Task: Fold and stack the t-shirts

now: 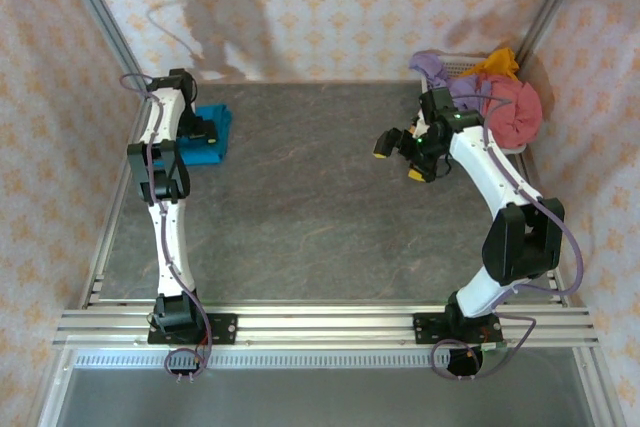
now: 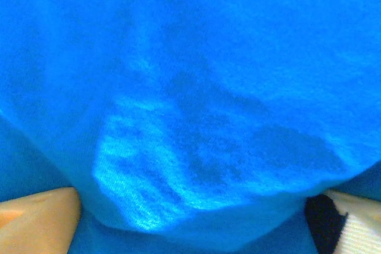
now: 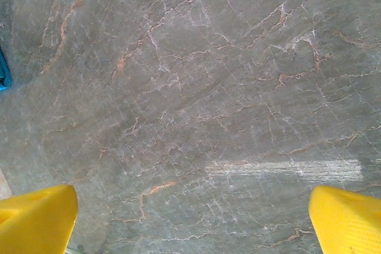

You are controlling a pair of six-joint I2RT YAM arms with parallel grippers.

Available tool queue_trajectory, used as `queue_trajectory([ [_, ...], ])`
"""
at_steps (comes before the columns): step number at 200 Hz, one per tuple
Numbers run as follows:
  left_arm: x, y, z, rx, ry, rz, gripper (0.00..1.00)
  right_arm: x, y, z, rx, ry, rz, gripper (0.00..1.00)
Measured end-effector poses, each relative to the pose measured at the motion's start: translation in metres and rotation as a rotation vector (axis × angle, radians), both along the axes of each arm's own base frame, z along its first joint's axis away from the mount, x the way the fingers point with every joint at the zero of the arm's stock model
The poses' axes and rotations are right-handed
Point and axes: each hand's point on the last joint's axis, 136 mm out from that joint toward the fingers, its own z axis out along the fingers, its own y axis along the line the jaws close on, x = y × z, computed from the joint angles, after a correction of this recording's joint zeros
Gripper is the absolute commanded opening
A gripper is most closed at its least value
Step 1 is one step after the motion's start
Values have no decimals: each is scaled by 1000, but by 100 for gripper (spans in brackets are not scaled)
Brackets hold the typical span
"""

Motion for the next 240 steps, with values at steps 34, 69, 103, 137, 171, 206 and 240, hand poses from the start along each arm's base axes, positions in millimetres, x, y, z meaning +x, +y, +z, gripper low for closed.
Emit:
queue_trajectory([
  [34, 2, 17, -1, -14, -18, 27, 100, 3, 1, 8, 3, -17, 0, 99],
  [69, 2, 22, 0, -15, -22, 30, 100, 7, 1, 13, 5, -26, 0, 99],
  [103, -2, 19, 6, -15, -25, 33, 100, 10, 2, 19, 8, -42, -1, 99],
  [137, 1, 13, 48, 15, -90, 30, 100, 16, 2, 30, 10, -72, -2, 99],
  [171, 9, -13, 131, 49, -254, -11, 100, 17, -2, 33, -20, -97, -2, 99],
  [206, -13, -67, 213, 5, -453, -61, 99, 16, -18, 56, -106, -222, 6, 99],
  [240, -52, -123, 241, -78, -725, -134, 99, 2, -46, 65, -253, -438, 20, 99],
])
